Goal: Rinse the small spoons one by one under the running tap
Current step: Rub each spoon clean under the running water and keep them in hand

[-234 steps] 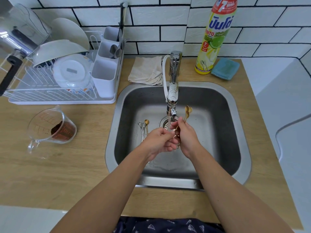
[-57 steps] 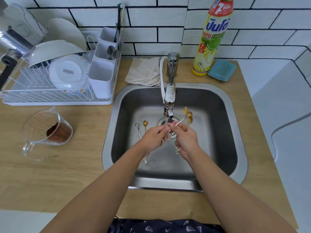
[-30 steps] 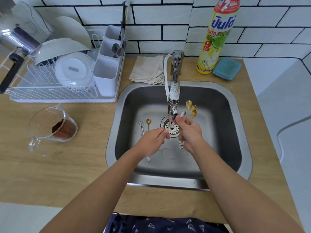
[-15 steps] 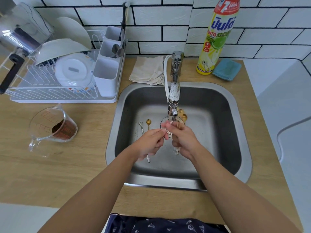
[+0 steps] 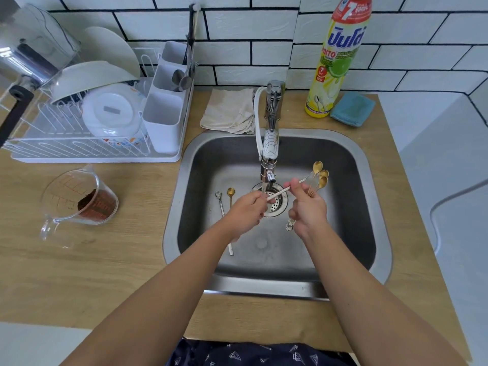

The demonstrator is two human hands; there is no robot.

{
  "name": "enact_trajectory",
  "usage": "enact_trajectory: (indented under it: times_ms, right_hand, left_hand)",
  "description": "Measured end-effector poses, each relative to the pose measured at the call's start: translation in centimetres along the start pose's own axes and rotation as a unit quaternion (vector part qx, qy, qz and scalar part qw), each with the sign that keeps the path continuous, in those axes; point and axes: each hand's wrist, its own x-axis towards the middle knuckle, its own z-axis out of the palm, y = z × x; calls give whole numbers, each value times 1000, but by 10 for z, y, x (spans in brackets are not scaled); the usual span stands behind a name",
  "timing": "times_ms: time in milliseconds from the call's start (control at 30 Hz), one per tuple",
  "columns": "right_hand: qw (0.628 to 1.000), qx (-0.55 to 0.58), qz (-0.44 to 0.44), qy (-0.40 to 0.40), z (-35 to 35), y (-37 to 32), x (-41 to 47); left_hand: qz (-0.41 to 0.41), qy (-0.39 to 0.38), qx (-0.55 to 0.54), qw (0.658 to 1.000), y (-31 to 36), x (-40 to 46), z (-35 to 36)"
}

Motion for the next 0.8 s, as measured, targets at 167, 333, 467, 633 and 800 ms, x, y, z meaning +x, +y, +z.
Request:
enact_trajectory:
  times_ms: [167,333,467,633,800]
  right_hand:
    - [999,-19,22,-23,-5,-1,-1]
    - [999,-33,-9,-13,-6,1,-1]
    - [1000,-20,-15,1,-4,-4,0]
    - [1000,-7,-30,-1,-3,-3,-3]
    - [1000,16,-18,-16,7,4,-12]
  left_hand:
    - [35,74,40,996,-6,-1,2]
    - [26,133,146,980,-8,-6,-6]
    - [22,-50,30,998,-12,-13,-8]
    - [-21,-15,-42,999,1,-12,-8]
    - [19,65,44,997,14,2,0]
